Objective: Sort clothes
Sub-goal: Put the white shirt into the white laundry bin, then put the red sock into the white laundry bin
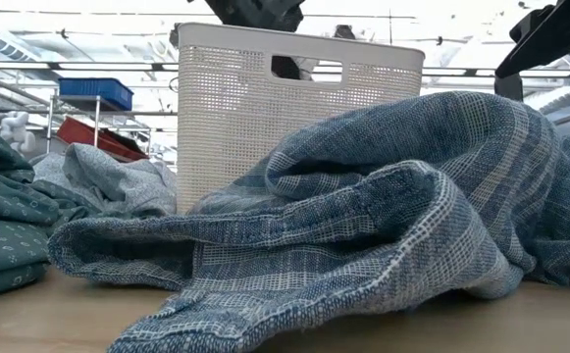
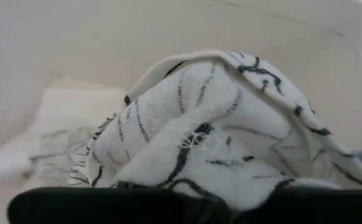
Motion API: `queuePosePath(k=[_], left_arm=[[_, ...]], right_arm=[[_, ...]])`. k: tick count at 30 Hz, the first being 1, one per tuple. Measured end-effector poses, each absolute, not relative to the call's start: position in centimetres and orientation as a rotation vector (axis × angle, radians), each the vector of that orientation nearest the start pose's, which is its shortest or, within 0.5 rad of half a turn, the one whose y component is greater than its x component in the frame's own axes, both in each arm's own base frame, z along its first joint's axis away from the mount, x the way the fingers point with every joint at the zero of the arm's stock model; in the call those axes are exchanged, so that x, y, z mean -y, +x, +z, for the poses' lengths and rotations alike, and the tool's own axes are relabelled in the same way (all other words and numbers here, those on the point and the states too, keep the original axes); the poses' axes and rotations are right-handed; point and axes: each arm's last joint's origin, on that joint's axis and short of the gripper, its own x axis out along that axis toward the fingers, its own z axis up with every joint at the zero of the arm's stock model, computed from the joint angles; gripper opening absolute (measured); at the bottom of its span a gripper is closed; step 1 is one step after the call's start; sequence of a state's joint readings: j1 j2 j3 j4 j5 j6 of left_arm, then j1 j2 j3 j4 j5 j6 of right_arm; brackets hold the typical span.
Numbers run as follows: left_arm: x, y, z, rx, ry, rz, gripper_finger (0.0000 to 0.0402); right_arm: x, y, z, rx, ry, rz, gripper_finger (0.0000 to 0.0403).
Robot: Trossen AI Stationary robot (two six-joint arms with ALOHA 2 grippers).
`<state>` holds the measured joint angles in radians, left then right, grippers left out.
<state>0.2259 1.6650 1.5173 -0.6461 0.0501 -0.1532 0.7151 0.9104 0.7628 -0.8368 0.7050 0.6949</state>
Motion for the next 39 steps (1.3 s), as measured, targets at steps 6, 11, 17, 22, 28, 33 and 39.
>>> queuePosePath(k=[6, 11, 17, 22, 28, 33, 39], left_arm=[[-7.6, 35.3, 32.2, -0.8, -0.328, 0.192, 0.0083], [-7.5, 34.5, 33.6, -0.841, -0.464, 0.083, 0.0106], [-7.8, 33.7, 34.9, -0.887, -0.589, -0.051, 0.0116], [-7.7, 33.6, 35.2, -0.893, -0.593, -0.067, 0.0116], [-7.7, 34.1, 37.1, -0.782, -0.555, -0.09, 0.0116], [-6.1, 34.8, 41.1, -0.598, -0.435, -0.105, 0.0116], [-2.8, 34.4, 45.0, -0.467, -0.251, -0.1, 0.0116]], right_arm=[[-9.0, 13.2, 26.0, -0.693, 0.021, -0.241, 0.0176], [-9.0, 13.2, 26.0, -0.693, 0.02, -0.241, 0.0176], [-9.0, 13.2, 26.0, -0.692, 0.018, -0.241, 0.0176], [-9.0, 13.2, 26.1, -0.692, 0.013, -0.242, 0.0176], [-8.8, 13.2, 26.1, -0.649, -0.019, -0.297, 0.0176], [-8.4, 13.1, 26.0, -0.665, 0.025, -0.346, 0.0176], [-8.2, 12.7, 25.4, -0.814, 0.105, -0.294, 0.0176]])
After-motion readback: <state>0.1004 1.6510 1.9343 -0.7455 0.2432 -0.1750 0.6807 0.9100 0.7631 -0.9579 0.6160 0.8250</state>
